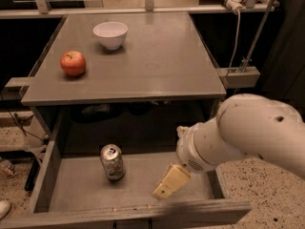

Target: Pick 7up can from top drawer and place on counter

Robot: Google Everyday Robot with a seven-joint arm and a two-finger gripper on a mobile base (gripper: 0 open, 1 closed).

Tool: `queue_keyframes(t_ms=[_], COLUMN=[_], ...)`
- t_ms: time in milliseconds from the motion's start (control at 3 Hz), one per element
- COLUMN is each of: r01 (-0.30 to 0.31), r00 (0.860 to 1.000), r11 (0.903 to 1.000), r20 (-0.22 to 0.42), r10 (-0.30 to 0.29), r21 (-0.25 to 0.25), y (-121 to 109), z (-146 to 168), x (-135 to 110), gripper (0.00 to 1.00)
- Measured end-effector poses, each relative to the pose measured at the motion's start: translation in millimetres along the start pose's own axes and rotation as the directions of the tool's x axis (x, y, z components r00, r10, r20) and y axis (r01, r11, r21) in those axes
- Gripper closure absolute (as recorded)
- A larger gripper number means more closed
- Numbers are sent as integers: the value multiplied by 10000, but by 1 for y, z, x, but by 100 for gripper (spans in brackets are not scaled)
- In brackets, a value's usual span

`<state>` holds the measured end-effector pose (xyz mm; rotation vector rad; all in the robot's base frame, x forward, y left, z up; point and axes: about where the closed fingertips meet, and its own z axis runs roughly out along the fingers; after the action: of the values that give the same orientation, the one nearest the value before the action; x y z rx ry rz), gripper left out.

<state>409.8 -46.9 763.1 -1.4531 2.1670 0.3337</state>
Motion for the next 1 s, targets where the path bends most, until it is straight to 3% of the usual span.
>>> queue_keyframes(t_ms=[667, 1000], r01=[302, 748], r00=[9840, 9727], r11=[9985, 9908], r20=[1768, 2271], r10=[-216, -477], r21=[-460, -1126], y=[16, 35], z=[50, 68], x=[-63, -92], gripper=[0, 0])
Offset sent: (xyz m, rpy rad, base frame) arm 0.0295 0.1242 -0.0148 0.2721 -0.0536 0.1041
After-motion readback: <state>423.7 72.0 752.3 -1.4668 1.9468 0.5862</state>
